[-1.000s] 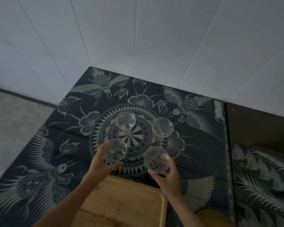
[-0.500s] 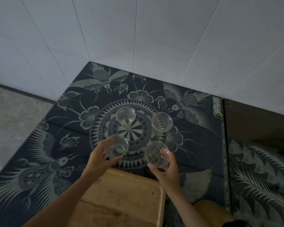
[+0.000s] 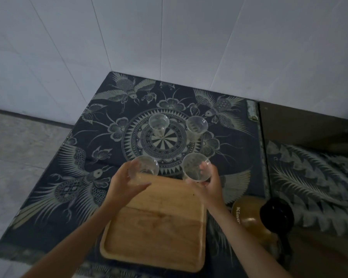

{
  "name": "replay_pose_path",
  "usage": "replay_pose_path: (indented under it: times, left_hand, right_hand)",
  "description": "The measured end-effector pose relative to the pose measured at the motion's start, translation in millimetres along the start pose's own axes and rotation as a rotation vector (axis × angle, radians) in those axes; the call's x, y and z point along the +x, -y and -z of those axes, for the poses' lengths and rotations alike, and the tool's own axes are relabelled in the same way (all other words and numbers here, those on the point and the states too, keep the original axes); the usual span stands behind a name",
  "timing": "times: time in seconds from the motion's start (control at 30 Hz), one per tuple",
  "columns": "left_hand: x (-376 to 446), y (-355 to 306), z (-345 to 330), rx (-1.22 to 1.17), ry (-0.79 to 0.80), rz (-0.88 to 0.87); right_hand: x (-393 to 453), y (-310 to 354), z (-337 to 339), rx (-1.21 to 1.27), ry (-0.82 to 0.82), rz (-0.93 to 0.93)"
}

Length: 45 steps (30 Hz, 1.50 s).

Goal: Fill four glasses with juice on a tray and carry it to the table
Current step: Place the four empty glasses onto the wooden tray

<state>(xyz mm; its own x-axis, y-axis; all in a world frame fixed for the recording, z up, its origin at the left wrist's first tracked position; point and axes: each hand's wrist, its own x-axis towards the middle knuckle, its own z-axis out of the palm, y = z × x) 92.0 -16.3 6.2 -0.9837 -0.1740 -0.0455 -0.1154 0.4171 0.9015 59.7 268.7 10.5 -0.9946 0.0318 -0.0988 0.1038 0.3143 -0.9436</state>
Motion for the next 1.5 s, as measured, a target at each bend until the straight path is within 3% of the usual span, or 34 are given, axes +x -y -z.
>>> replay_pose_path:
  times: [0.4, 0.77, 1.33, 1.5]
  left_hand:
    - [-84.6, 16.9, 20.3, 0.010, 0.092, 0.057]
    - [-128.4, 43.8, 6.2, 0.002, 0.199, 0.105]
    - [-146.8, 68.6, 3.1, 0.039, 0.226, 0.144]
    - [-146.4, 70.4, 7.0, 0.052, 0.273, 0.073]
  right_hand:
    - [-99.8, -14.2, -14.4, -0.122, -0.037, -0.056]
    - [-169.5, -39.0, -32.6, -0.082, -0.002, -0.128]
    - [-199.0, -40.7, -40.5, -0.055, 0.006, -0.169]
    - [-199.0, -43.4, -35.4, -0.042, 0.059, -0.180]
